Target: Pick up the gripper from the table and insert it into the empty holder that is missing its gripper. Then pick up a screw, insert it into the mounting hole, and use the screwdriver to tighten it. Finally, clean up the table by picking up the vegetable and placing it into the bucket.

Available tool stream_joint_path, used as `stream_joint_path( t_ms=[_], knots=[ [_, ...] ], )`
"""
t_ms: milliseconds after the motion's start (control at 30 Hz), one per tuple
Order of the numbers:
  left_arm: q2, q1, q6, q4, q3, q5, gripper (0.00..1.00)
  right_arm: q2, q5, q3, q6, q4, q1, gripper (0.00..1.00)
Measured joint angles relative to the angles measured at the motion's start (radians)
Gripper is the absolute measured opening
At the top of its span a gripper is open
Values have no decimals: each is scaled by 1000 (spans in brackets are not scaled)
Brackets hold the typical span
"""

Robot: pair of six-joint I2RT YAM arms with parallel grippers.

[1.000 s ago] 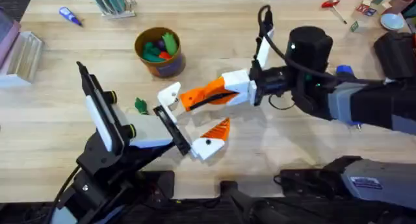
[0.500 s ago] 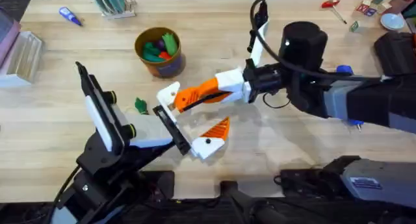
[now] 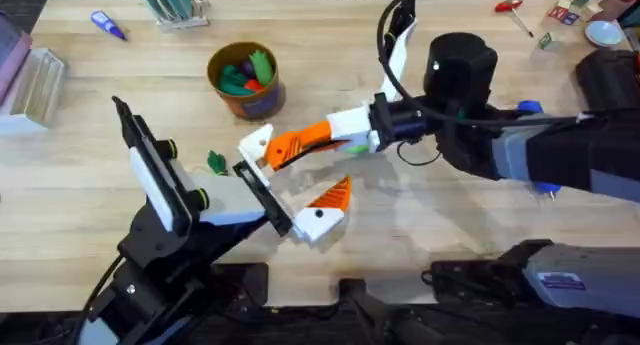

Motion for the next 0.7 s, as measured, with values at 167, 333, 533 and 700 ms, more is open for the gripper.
stream_joint_path(
  t_ms=[167, 333, 533, 700],
  knots=[
    [0, 3, 1, -1, 0, -21, 986, 1, 32, 12, -7, -3, 14, 8],
    [0, 8, 0, -2, 0, -45, 986, 7, 64, 23, -7, -3, 31, 8],
    [0, 11, -7, -2, 0, -21, 987, 60, 69, 47, -6, 9, 42, 8],
    [0, 9, -19, -1, 0, -4, 986, 71, 72, 54, -6, 13, 44, 8]
  ],
)
